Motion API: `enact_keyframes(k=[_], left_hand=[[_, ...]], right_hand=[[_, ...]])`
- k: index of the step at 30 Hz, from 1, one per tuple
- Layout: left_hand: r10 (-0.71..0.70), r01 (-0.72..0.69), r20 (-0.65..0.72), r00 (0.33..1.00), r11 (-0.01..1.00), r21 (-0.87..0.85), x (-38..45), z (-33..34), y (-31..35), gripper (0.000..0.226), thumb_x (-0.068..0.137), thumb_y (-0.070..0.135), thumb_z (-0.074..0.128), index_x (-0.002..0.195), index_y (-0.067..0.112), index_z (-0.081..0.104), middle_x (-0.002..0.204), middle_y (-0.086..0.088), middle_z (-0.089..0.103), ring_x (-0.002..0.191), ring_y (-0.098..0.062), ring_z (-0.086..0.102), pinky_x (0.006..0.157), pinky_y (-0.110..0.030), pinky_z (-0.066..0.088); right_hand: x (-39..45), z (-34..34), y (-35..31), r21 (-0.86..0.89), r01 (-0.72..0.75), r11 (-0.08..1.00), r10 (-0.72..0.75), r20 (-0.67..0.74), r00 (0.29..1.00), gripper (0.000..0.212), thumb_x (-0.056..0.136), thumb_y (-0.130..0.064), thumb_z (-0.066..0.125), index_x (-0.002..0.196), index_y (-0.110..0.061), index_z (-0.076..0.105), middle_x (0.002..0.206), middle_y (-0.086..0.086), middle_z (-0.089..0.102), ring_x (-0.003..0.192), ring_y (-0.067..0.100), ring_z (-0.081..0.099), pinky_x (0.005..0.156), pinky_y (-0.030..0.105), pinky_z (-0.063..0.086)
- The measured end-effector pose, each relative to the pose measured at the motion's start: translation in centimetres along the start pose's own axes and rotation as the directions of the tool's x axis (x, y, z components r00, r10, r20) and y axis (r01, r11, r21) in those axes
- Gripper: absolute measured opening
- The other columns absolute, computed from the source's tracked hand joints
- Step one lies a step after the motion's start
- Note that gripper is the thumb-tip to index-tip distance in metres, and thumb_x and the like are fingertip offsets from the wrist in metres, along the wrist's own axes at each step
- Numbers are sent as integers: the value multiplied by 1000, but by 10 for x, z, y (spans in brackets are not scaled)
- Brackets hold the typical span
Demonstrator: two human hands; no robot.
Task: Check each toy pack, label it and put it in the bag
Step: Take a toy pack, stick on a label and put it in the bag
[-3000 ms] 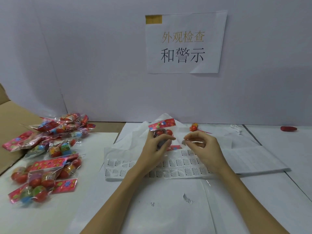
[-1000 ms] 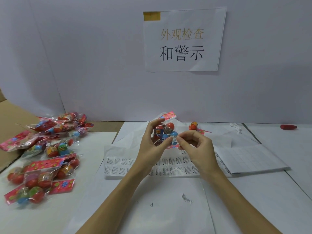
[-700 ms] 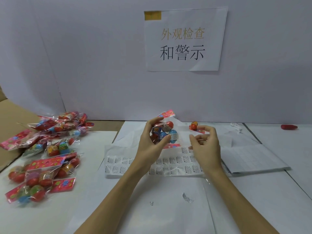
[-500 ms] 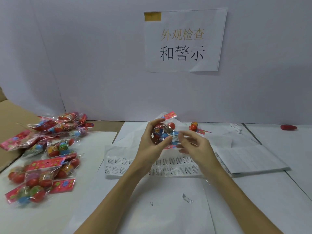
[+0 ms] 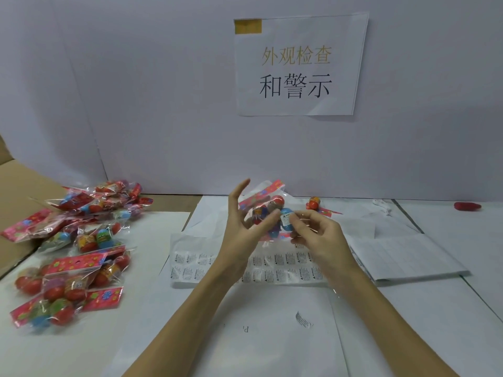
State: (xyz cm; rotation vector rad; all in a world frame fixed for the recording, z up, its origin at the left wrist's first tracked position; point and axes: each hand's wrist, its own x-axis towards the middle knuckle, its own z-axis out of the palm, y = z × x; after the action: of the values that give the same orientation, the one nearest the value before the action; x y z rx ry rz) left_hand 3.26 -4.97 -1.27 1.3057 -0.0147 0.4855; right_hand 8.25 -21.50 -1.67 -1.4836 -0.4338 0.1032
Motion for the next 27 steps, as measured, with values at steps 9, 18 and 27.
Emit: enact_keyframes(k=[9, 18, 27], left_hand=[[-20, -8, -301, 953, 996, -92, 4, -8, 1, 42, 78, 36, 79, 118, 30, 71, 106, 0, 80, 94, -24, 79, 62, -28, 62], [138, -108, -144, 980, 973, 203, 1, -8, 1, 19, 87, 28, 83, 98, 27, 68, 89, -1, 78, 77, -16, 76, 57, -21, 57], [-77, 76, -1, 997, 985, 152, 1, -5, 0, 38, 90, 44, 76, 115, 15, 76, 109, -8, 78, 101, -22, 75, 81, -30, 60]], right_hand=[[1, -2, 3, -109, 7, 994, -3, 39, 999, 19, 99, -29, 69, 90, -16, 79, 67, -5, 69, 60, 7, 57, 55, 19, 47], [-1, -8, -6, -90, -121, 989, 136, 183, 974, 40, 86, -57, 67, 116, -32, 73, 103, -6, 79, 85, 5, 72, 66, 19, 51], [6, -11, -5, 233, -126, 964, 123, 27, 992, 27, 93, -26, 73, 115, -10, 73, 110, 10, 79, 103, 24, 76, 79, 28, 61]])
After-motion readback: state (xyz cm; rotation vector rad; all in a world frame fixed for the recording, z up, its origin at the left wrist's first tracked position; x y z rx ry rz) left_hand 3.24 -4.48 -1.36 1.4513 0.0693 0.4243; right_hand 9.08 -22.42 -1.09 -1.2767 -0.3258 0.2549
